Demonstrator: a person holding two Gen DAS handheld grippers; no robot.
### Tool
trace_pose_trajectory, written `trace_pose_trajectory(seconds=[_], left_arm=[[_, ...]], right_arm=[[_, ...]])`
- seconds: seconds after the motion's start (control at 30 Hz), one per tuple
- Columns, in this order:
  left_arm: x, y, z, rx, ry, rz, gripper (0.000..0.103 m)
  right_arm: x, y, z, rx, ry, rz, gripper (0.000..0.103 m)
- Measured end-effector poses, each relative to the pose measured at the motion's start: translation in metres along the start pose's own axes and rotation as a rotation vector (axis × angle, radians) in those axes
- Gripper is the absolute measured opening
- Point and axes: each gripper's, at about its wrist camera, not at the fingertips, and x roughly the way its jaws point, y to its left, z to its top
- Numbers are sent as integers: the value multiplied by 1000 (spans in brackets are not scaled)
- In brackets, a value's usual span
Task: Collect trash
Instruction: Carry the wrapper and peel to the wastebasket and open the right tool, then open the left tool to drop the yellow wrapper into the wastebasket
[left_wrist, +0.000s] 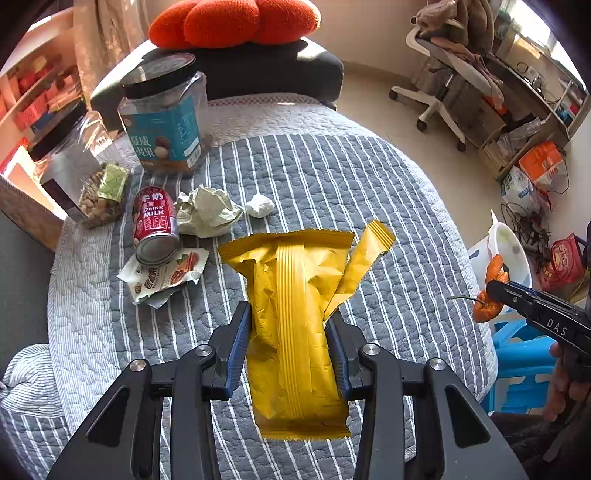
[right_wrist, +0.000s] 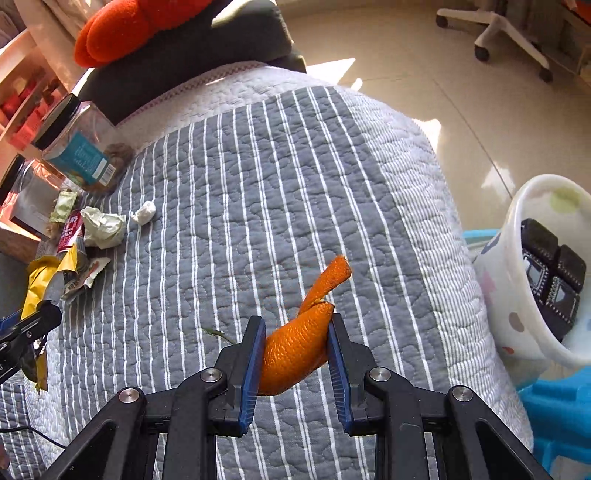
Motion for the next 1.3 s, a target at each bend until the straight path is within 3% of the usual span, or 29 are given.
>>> trace_pose_trajectory(seconds=[0.67, 0.93, 1.07, 1.13, 1.3], left_arm=[[33, -142, 19, 135, 2, -110, 41], [42, -203, 20, 182, -6, -180, 41], [54, -236, 21, 229, 8, -201, 41], [59, -251, 22, 249, 17, -217, 41], [72, -289, 26, 275, 44, -250, 41]], right_arm=[[-48, -158, 7, 237, -71, -77, 30], [-52, -205, 12, 303, -84, -152, 30], [-49, -228, 9, 358, -64, -158, 36], [-52, -239, 6, 392, -65, -156, 48], [-68, -259, -2, 441, -82, -164, 56]])
